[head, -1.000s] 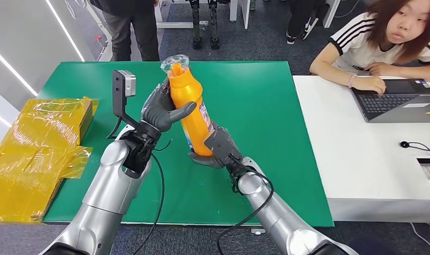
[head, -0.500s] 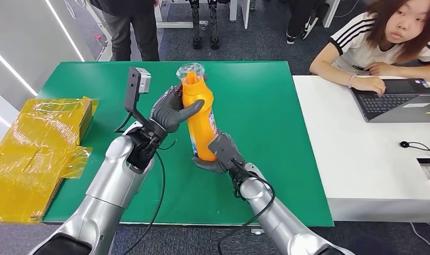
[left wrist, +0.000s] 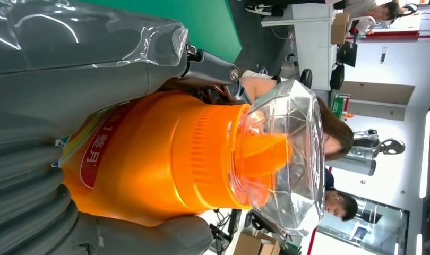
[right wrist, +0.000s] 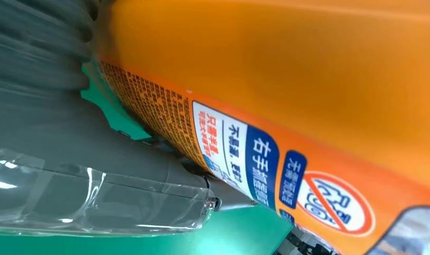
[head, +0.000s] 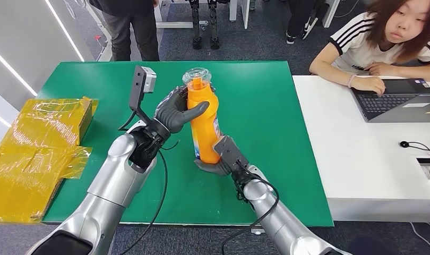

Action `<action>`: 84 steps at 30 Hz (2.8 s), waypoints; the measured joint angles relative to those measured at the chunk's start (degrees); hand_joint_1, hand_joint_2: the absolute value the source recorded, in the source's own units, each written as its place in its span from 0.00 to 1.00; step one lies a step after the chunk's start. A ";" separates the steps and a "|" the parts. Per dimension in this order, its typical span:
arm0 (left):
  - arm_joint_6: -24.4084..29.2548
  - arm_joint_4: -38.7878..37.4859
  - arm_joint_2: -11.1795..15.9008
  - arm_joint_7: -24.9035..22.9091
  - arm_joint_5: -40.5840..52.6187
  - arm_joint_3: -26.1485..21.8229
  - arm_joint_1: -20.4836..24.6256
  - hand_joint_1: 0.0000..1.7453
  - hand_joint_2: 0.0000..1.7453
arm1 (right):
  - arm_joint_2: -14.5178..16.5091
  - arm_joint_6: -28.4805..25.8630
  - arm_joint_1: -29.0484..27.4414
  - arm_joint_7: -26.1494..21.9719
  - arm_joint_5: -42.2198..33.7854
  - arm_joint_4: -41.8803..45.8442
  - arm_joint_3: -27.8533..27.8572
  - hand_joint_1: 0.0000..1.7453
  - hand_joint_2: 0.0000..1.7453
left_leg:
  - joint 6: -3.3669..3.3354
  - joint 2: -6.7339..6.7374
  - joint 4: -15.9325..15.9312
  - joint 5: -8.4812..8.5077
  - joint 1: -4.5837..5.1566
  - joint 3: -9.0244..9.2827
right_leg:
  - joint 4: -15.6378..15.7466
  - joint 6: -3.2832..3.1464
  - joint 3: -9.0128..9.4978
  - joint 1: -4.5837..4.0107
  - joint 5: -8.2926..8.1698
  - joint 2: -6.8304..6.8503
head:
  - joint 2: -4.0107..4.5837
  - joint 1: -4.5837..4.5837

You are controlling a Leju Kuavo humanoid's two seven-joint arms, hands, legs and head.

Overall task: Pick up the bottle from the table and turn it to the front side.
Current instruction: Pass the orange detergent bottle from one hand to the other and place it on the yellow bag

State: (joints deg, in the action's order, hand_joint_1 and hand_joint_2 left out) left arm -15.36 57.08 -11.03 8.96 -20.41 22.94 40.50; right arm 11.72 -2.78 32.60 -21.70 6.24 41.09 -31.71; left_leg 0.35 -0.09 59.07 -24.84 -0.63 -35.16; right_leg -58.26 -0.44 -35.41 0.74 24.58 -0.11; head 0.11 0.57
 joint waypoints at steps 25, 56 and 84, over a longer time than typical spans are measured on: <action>19.52 5.88 11.46 13.11 37.85 -4.04 -2.13 1.00 1.00 | -9.64 1.81 -34.97 -5.56 -11.20 46.97 15.37 0.00 1.00 | 0.01 -0.07 -0.04 -0.04 -0.01 -0.12 | 0.01 0.02 -0.05 0.00 0.05 0.07 | 0.00 -0.02; 40.09 13.48 29.64 5.15 100.58 -3.34 -27.32 1.00 1.00 | -10.65 -0.38 -47.08 -11.25 -7.31 68.95 22.03 0.00 1.00 | -0.02 0.10 -0.12 -0.14 0.00 -0.11 | 0.07 0.03 -0.14 0.00 0.14 -0.03 | 0.00 -0.01; 41.55 -26.04 23.31 -9.76 109.37 14.35 -5.96 1.00 1.00 | -10.65 -2.57 -48.70 -10.53 -6.19 69.58 21.75 0.00 1.00 | -0.02 0.10 -0.11 -0.11 0.00 -0.08 | 0.02 -0.02 -0.08 -0.01 0.07 -0.04 | 0.00 -0.02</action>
State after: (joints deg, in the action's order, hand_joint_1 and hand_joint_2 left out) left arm 26.19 31.04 12.28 -0.80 88.96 37.29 34.54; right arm 1.07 -5.34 -16.10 -32.23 0.05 110.67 -9.97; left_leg 0.33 0.01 58.96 -24.95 -0.63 -35.24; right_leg -58.23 -0.46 -35.49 0.73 24.65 -0.15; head 0.11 0.55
